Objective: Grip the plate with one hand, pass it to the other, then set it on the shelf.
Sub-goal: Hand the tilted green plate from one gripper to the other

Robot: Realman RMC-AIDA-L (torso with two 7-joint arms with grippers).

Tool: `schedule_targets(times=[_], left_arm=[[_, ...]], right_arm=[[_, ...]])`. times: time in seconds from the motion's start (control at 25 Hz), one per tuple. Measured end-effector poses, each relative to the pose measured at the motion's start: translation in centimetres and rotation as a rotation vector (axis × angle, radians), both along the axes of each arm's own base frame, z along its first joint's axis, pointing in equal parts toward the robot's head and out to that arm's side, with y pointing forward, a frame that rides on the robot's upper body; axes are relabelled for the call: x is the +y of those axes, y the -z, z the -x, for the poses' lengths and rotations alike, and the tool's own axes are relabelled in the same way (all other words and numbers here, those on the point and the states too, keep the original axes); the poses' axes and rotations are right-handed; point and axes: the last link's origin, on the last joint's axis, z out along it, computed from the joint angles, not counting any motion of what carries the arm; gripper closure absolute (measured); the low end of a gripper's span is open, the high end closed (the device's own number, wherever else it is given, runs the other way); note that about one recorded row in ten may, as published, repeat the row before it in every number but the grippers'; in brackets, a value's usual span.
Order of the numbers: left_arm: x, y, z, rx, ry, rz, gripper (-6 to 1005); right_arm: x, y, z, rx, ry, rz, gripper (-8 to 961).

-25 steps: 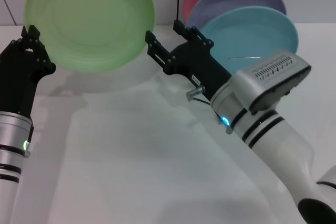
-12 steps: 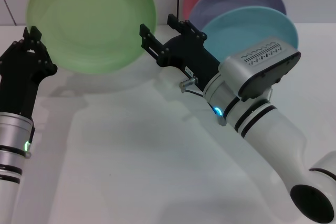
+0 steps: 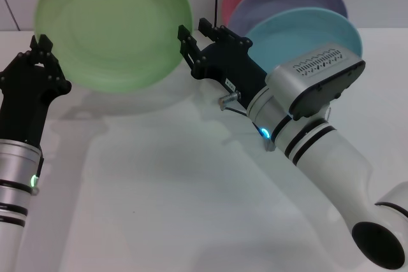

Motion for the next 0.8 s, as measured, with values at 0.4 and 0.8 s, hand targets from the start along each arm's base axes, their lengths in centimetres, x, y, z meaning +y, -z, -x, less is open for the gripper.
schedule_targets(times=[0.4, 0.8], left_arm=[[-0.19, 0.2, -0.03, 0.005, 0.004, 0.008, 974], [-0.21, 0.24, -0.07, 0.007, 0.007, 0.01, 974]], right_arm=[[0.01, 0.0, 0.09, 0.004, 0.001, 0.0, 627], [0.01, 0.03, 0.15, 0.009, 0.003, 0.005, 681]])
